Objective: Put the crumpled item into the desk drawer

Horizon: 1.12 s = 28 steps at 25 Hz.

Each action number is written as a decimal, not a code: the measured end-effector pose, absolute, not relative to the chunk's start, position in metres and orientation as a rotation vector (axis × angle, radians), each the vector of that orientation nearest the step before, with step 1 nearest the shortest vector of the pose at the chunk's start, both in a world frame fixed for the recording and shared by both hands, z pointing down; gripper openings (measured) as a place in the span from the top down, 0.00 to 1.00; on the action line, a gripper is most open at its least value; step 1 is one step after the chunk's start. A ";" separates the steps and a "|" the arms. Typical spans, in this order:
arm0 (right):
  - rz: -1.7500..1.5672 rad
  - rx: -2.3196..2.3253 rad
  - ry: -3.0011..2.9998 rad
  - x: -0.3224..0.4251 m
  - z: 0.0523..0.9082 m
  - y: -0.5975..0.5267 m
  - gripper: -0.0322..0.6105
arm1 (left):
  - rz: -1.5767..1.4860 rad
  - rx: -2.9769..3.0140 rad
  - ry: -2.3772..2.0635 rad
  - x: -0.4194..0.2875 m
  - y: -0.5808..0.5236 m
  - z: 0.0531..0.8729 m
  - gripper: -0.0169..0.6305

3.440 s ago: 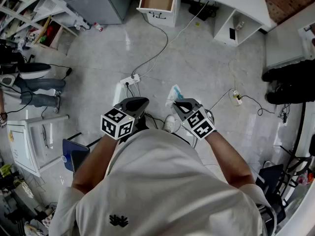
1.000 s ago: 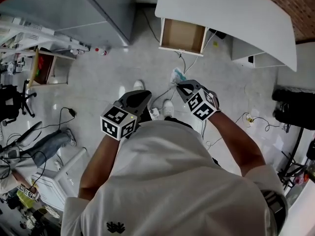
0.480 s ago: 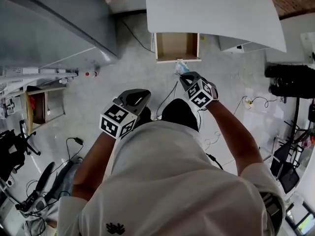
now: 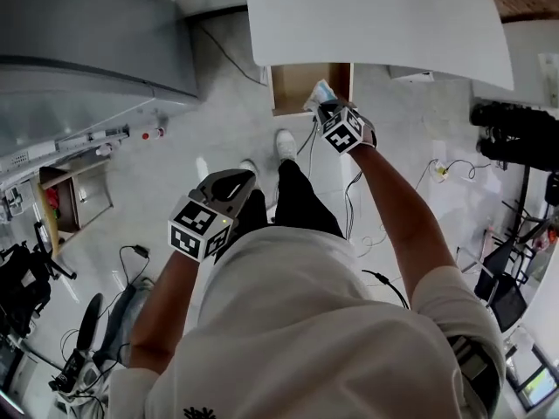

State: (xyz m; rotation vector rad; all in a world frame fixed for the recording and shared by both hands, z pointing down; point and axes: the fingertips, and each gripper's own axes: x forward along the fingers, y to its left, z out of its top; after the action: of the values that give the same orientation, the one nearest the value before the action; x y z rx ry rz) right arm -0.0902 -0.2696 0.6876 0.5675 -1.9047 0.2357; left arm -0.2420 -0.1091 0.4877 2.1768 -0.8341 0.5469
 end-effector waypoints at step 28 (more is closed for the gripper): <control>0.277 0.460 -1.744 -0.050 0.898 -0.421 0.87 | 0.598 1.991 -0.845 -0.195 -0.215 0.569 0.93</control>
State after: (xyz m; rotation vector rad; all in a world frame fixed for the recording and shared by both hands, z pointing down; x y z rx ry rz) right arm -0.0496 -0.4212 0.8979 0.4598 -1.7439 0.2771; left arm -0.1950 -0.2148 0.5694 1.9911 -0.8450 0.5983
